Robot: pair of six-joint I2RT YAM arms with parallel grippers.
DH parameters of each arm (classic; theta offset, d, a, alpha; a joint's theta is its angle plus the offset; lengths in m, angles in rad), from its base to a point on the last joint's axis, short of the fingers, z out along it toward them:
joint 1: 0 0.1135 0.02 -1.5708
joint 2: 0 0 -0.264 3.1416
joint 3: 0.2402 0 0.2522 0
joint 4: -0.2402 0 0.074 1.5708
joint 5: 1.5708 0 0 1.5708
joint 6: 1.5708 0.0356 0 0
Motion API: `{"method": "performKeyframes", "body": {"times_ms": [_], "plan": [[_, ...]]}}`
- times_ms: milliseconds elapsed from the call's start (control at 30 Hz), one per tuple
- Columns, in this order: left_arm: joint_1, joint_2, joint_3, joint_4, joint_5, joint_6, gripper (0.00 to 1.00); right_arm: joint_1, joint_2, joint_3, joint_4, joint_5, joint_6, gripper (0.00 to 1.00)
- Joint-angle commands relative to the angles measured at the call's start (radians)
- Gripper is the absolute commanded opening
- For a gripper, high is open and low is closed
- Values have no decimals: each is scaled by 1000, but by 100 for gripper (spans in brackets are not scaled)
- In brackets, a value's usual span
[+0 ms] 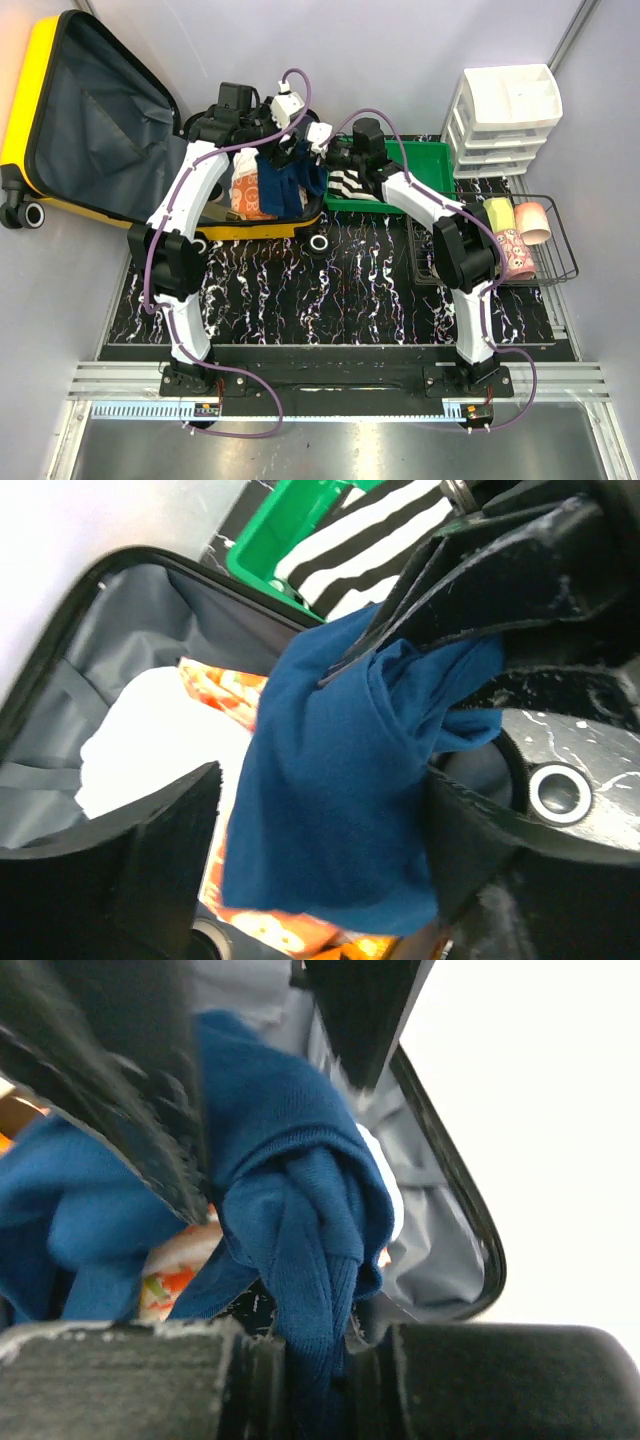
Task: Open, take out, and arrange the luggage
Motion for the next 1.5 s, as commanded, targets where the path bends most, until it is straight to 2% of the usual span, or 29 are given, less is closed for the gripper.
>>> {"method": "performKeyframes", "body": {"times_ms": [0, 67, 233, 333, 500, 633, 733, 933, 1133, 1467], "plan": [[-5, -60, 39, 107, -17, -106, 91, -56, -63, 57, -43, 148, 41, 0], [-2, -66, 33, 121, -38, -125, 99, -86, -91, 76, -86, 206, 96, 0], [10, -78, 14, 131, -54, -165, 99, -203, -155, 94, -191, 356, 204, 0], [21, -77, 2, 144, -54, -191, 99, -248, -198, 90, -249, 446, 212, 0], [21, -60, 7, 147, -48, -217, 99, -326, -254, 108, -355, 598, 195, 0], [21, -48, 11, 150, -46, -229, 99, -351, -266, 102, -427, 801, 96, 0], [21, -40, 11, 150, -46, -234, 99, -366, -264, 115, -487, 904, 89, 0], [21, -37, 5, 147, -48, -232, 99, -369, -232, 110, -620, 1063, 130, 0], [21, -34, 2, 138, -51, -220, 99, -366, -154, 126, -682, 1186, 195, 0], [22, -28, -6, 118, -54, -211, 99, -319, 83, 306, -706, 1220, 221, 0]]}}
